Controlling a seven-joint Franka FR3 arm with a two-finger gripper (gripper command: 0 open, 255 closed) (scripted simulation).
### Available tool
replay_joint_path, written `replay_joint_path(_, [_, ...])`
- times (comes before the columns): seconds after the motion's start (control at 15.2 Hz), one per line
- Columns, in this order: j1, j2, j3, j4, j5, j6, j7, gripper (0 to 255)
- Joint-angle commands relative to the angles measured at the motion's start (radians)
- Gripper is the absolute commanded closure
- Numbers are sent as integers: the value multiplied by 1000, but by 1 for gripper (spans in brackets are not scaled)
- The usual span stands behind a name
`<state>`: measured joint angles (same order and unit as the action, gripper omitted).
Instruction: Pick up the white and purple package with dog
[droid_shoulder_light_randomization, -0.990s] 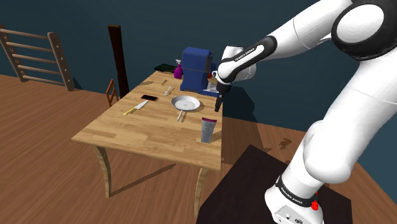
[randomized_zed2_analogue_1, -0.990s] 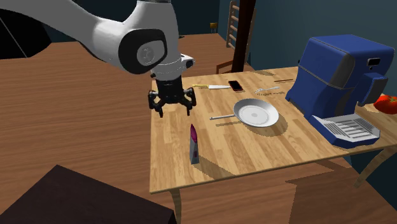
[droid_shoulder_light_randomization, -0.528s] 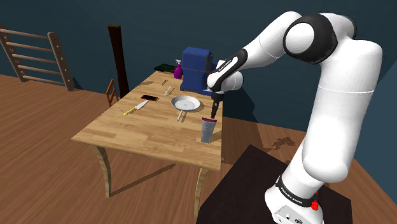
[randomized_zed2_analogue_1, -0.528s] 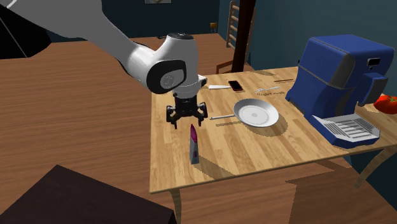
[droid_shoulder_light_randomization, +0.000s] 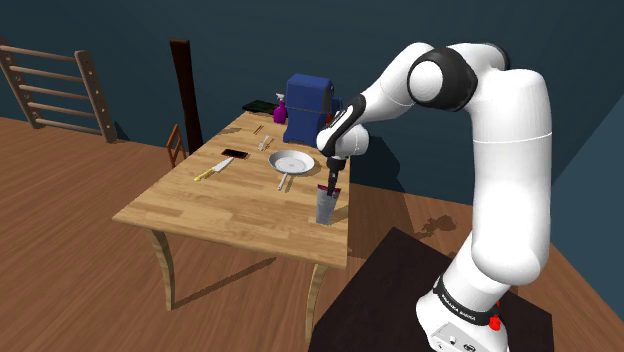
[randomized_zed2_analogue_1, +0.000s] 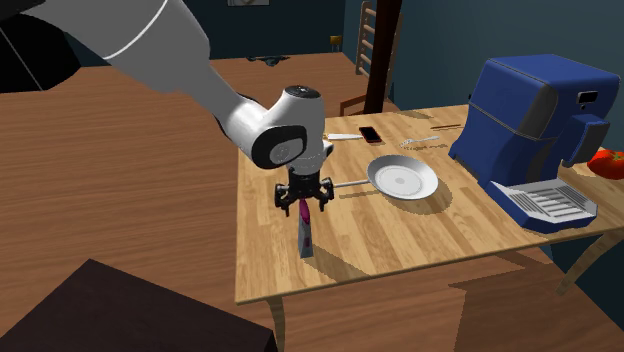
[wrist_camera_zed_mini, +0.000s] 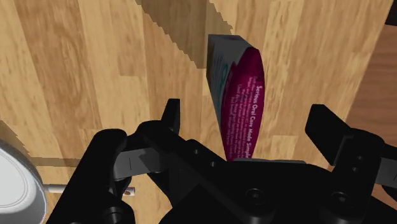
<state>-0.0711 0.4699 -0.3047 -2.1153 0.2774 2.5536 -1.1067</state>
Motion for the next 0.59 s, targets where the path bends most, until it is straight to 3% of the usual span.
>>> replay_joint_path(0.0, [-7,22,9,3,12,18,-10,0])
replay_joint_path(0.26, [-17,52,22,9,27,42,-20,0])
replay_joint_path(0.33, [-16,51,21,8,27,42,-20,255])
replay_joint_path(0.53, [-16,52,22,8,27,43,-20,255])
